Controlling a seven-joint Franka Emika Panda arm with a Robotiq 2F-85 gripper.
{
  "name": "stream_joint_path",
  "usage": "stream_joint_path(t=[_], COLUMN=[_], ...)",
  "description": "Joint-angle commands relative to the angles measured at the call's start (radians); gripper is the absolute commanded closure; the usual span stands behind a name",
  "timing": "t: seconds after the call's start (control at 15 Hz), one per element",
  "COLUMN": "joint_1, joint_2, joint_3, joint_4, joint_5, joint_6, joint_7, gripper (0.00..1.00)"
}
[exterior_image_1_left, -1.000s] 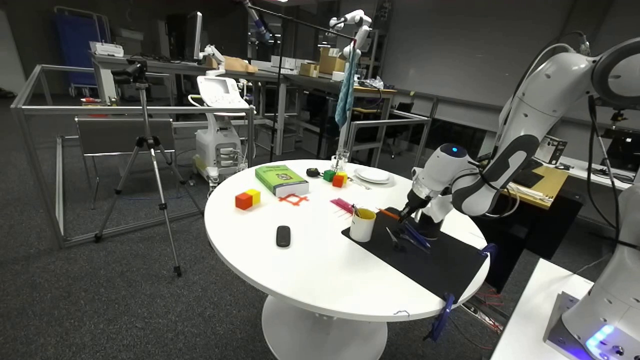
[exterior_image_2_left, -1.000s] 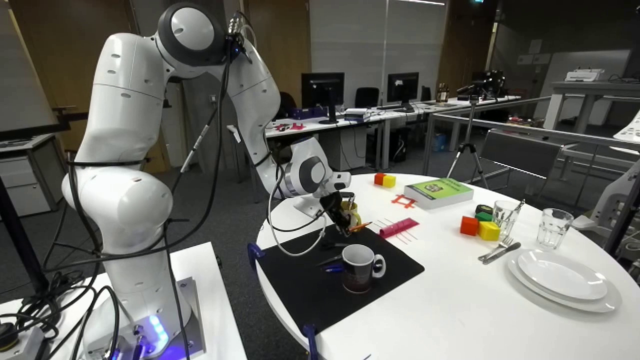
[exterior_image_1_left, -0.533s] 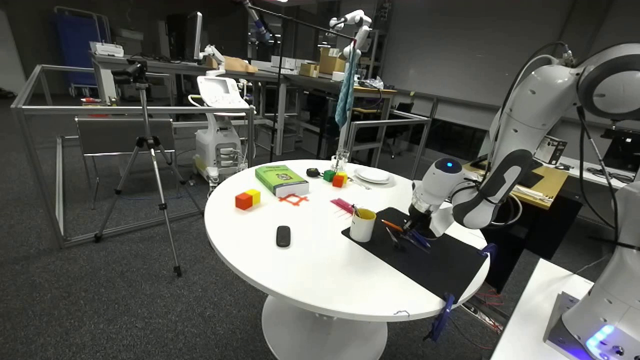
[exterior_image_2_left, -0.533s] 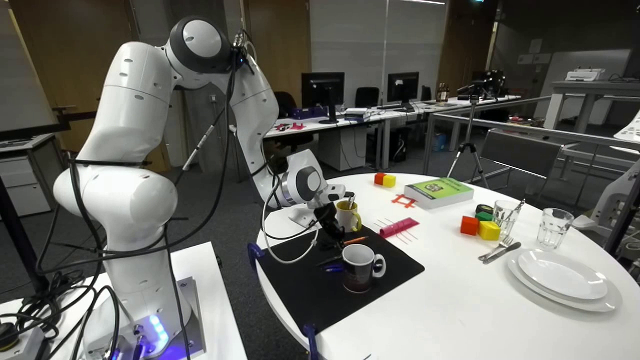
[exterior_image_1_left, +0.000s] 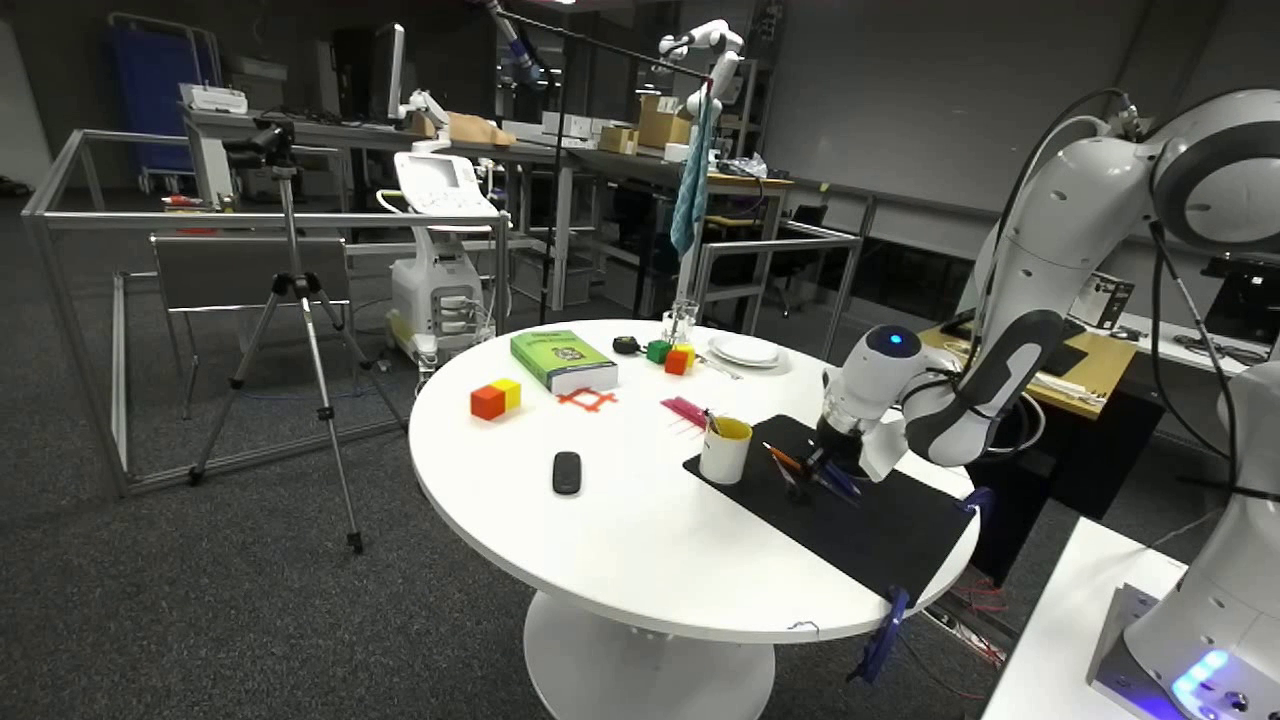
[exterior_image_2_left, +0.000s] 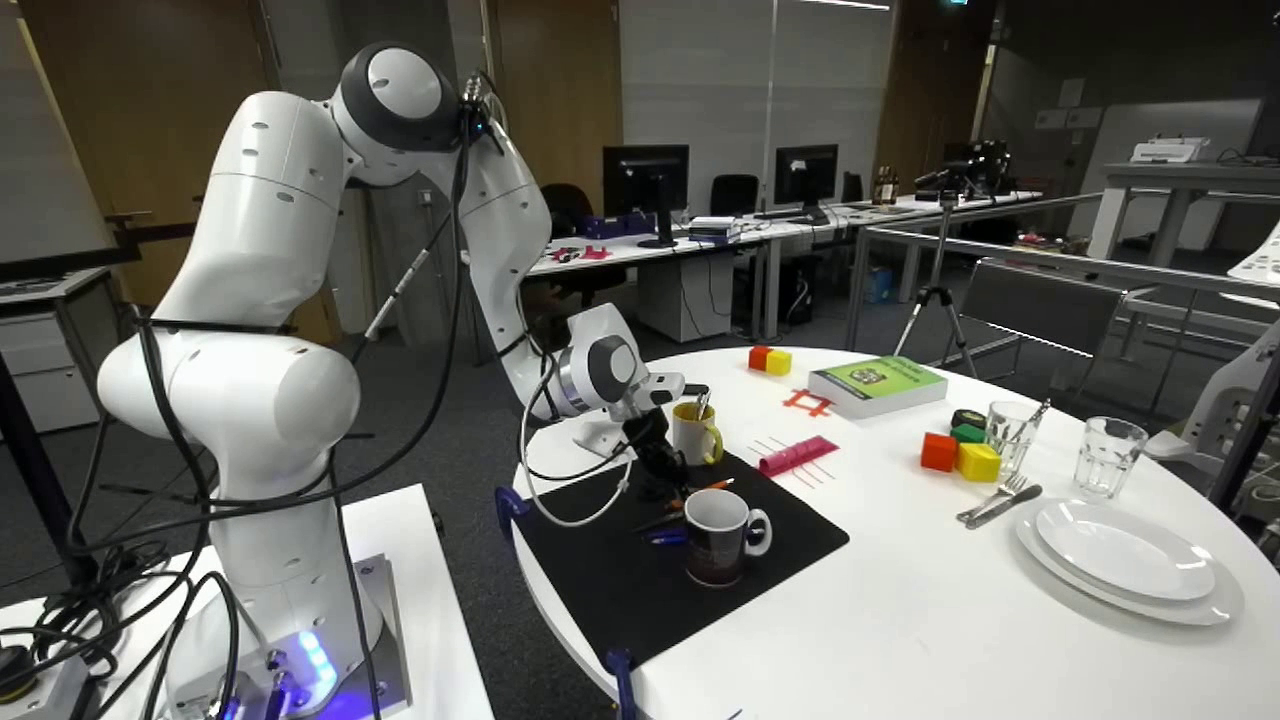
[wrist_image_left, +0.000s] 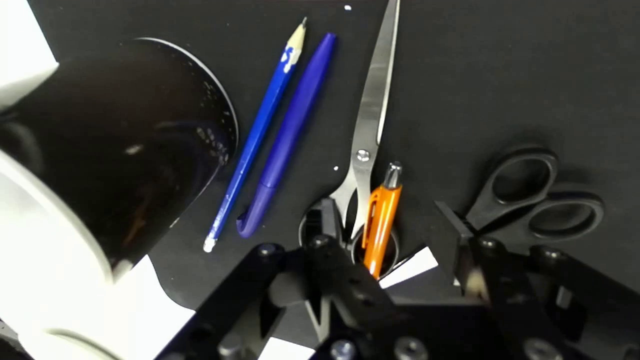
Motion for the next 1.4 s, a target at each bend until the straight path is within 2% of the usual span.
stream_joint_path(t=[0.0,0.13,0.4,0.67,0.87,1.0,1.13,1.33], joint_1=[0.042,0.030,-0.026,-0.127,-0.253,-0.366,-0.478,-0.587], joint_2=[-0.020,-0.039,-0.105,-0.201,-0.300,-0.352,-0.388,-0.408], joint_3=[-0.048,-0.038,0.011,0.109,0.242,0.373,0.521,0.690], joint_4=[-0.040,-0.049,-0.076,-0.117,-0.160,-0.187,-0.198,-0.157], joint_5=[-0.016,-0.021,-0.048,-0.090,-0.086,-0.036,0.083,0.303], joint_6=[0.052,0.057,0.048,0.022,-0.024,-0.059,-0.108,-0.201], joint_7=[0.010,-0.009,-0.087,-0.221,-0.351,-0.454,-0.578,-0.749], gripper=[0.16,0.01,0.00,0.00,0.00,0.00,0.00,0.00])
